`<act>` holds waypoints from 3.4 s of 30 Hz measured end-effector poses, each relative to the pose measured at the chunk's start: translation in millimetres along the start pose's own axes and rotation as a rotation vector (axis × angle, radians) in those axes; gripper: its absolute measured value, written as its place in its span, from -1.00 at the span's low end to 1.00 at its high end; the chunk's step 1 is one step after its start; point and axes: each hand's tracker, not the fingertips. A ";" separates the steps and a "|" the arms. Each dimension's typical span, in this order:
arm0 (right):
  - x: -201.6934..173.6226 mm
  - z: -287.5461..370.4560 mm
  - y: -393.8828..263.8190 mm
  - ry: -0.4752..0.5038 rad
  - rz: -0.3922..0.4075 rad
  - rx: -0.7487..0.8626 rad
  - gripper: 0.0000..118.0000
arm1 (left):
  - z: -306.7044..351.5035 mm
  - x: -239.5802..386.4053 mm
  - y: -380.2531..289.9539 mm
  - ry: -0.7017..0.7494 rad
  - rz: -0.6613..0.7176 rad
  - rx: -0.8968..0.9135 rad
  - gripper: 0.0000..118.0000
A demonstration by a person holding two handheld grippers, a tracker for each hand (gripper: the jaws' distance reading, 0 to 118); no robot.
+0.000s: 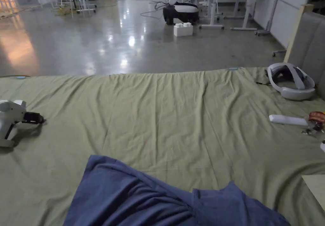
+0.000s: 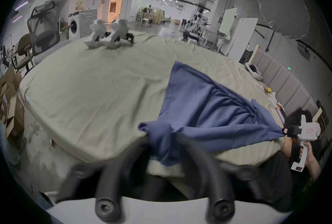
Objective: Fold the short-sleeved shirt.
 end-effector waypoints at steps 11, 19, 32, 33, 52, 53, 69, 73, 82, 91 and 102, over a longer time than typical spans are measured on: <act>4.7 88.8 33.7 0.042 -0.065 0.325 0.46 | 76.7 34.2 55.7 0.009 -0.082 0.370 0.61; -42.1 189.2 57.5 0.107 0.011 0.647 0.60 | 163.4 108.8 90.4 0.066 -0.284 0.687 0.61; -104.3 221.1 58.5 0.038 0.216 0.754 -0.96 | 189.9 138.0 96.1 0.017 -0.345 0.732 -0.99; -100.4 219.8 59.5 0.050 0.213 0.743 -0.96 | 189.4 139.3 97.4 0.021 -0.349 0.727 -0.99; -90.9 177.0 62.2 0.077 0.192 0.636 -0.96 | 78.8 120.6 149.4 -0.124 -0.237 0.393 -0.56; -87.1 169.7 58.9 0.078 0.188 0.622 -0.96 | 53.5 116.1 156.9 -0.144 -0.217 0.351 0.08; -21.3 86.3 43.2 -0.037 -0.026 0.258 -0.96 | -322.5 83.6 224.1 -0.036 -0.149 -0.215 0.27; -16.7 79.2 39.1 -0.047 -0.039 0.221 -0.96 | -340.3 88.0 215.0 -0.015 -0.188 -0.242 0.23; -13.1 61.1 48.7 -0.026 -0.061 0.167 -0.92 | -346.1 126.2 203.3 0.130 -0.406 -0.265 -0.83; 47.1 -40.0 98.9 0.047 -0.223 -0.024 0.72 | -350.7 134.7 212.1 0.135 -0.393 -0.361 -0.83; 28.4 -122.7 81.2 -0.036 -0.034 -0.260 0.67 | -343.9 140.0 212.0 0.130 -0.373 -0.360 -0.83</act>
